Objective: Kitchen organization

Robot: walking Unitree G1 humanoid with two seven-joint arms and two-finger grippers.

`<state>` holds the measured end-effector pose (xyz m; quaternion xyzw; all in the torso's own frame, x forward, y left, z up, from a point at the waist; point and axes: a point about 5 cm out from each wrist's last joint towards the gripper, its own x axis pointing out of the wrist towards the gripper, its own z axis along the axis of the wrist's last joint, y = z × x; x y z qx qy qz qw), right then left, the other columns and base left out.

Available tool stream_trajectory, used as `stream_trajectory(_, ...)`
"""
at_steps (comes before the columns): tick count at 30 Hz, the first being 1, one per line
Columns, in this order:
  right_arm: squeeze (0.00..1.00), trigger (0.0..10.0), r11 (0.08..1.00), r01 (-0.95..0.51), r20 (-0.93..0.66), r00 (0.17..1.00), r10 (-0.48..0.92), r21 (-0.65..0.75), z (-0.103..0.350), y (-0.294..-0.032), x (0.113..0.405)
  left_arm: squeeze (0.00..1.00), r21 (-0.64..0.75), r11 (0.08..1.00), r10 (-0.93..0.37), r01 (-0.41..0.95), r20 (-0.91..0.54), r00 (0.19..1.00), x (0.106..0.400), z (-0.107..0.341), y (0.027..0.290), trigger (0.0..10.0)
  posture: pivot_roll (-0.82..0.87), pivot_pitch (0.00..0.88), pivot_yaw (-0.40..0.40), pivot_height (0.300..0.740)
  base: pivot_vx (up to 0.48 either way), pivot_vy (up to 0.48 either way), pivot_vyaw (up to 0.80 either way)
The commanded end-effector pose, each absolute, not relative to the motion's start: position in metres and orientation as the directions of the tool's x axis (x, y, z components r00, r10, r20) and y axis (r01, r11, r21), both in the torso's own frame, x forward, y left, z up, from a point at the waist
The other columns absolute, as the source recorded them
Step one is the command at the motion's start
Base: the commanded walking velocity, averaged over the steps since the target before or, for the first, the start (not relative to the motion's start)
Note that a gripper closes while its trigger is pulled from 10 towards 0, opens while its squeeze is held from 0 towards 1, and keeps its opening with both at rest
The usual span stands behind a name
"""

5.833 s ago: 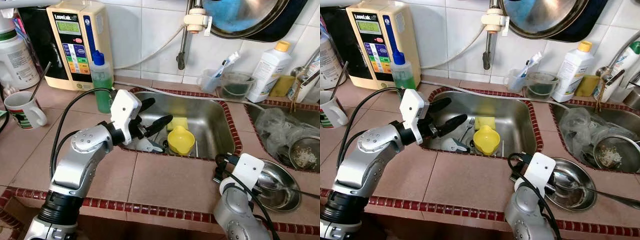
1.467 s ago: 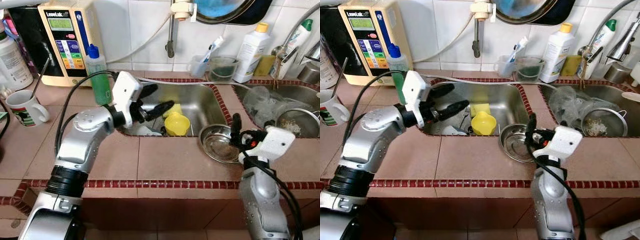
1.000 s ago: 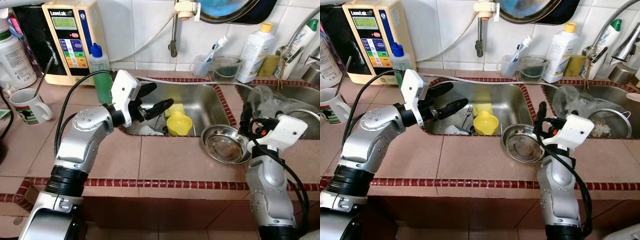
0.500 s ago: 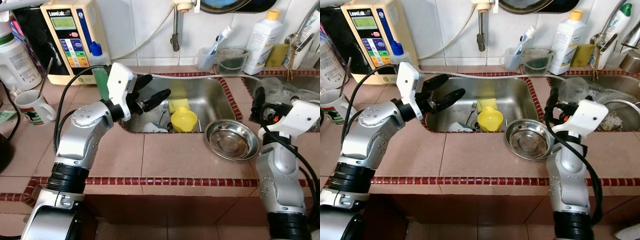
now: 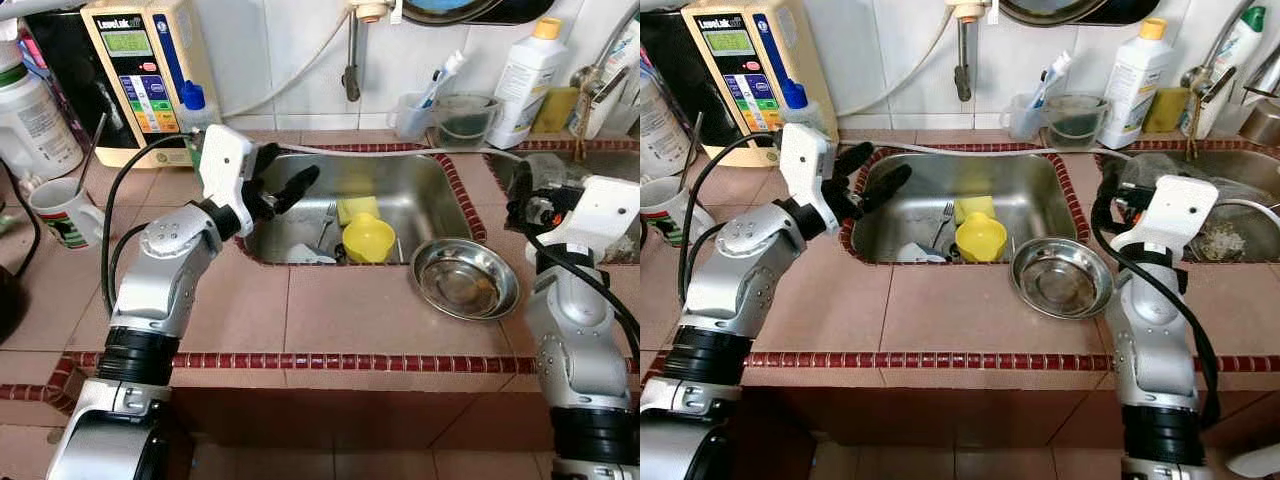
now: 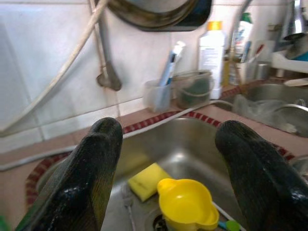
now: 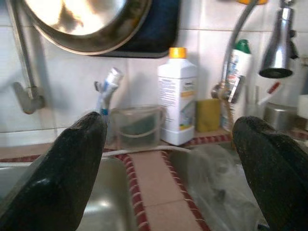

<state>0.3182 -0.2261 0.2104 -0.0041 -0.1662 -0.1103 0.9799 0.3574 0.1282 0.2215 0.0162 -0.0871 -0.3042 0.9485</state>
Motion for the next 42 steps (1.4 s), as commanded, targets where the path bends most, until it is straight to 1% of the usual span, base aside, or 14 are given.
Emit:
stream_trajectory(1, 0.0, 10.0, 0.972, 0.229, 0.376, 0.898, -0.229, 0.043, 0.239, -0.234, 0.321, 0.0, 0.078, 0.843, -0.537, 0.532, 0.157, 0.829, 0.359, 0.219, 0.135, 10.0, -0.17, 0.031, 0.032, 0.74, 0.0, 0.0, 0.0)
stream_trajectory(3, 0.0, 10.0, 0.972, 0.231, 0.367, 0.902, -0.227, 0.034, 0.234, -0.23, 0.32, 0.0, 0.056, 0.862, -0.507, 0.504, 0.151, 0.849, 0.359, 0.214, 0.138, 10.0, -0.17, 0.028, 0.03, 0.74, 0.0, 0.0, 0.0)
stream_trajectory(12, 0.0, 10.0, 0.961, 0.275, 0.341, 0.906, -0.252, -0.019, 0.218, -0.219, 0.315, 0.0, 0.041, 0.905, -0.426, 0.424, 0.118, 0.897, 0.355, 0.197, 0.142, 10.0, -0.16, 0.01, 0.019, 0.74, 0.0, 0.0, 0.0)
stream_trajectory(23, 0.0, 10.0, 0.964, 0.256, 0.314, 0.923, -0.223, -0.07, 0.196, -0.204, 0.309, 0.0, 0.019, 0.949, -0.316, 0.316, 0.134, 0.939, 0.352, 0.187, 0.152, 10.0, -0.16, 0.0, 0.007, 0.74, 0.0, 0.0, 0.0)
stream_trajectory(27, 0.0, 10.0, 0.969, 0.241, 0.304, 0.928, -0.214, -0.055, 0.19, -0.201, 0.307, 0.0, 0.015, 0.952, -0.304, 0.304, 0.13, 0.944, 0.349, 0.182, 0.152, 10.0, -0.15, 0.0, 0.002, 0.74, 0.0, 0.0, 0.0)
stream_trajectory(34, 0.0, 10.0, 0.977, 0.198, 0.29, 0.942, -0.168, -0.077, 0.177, -0.19, 0.303, 0.0, 0.01, 0.956, -0.292, 0.294, 0.155, 0.944, 0.34, 0.174, 0.156, 10.0, -0.14, 0.0, -0.007, 0.74, 0.0, 0.0, 0.0)
stream_trajectory(42, 0.0, 10.0, 0.984, 0.155, 0.286, 0.95, -0.125, -0.087, 0.164, -0.181, 0.295, 0.0, -0.003, 0.96, -0.278, 0.281, 0.139, 0.95, 0.33, 0.162, 0.16, 10.0, -0.14, 0.0, -0.01, 0.74, 0.0, 0.0, 0.0)
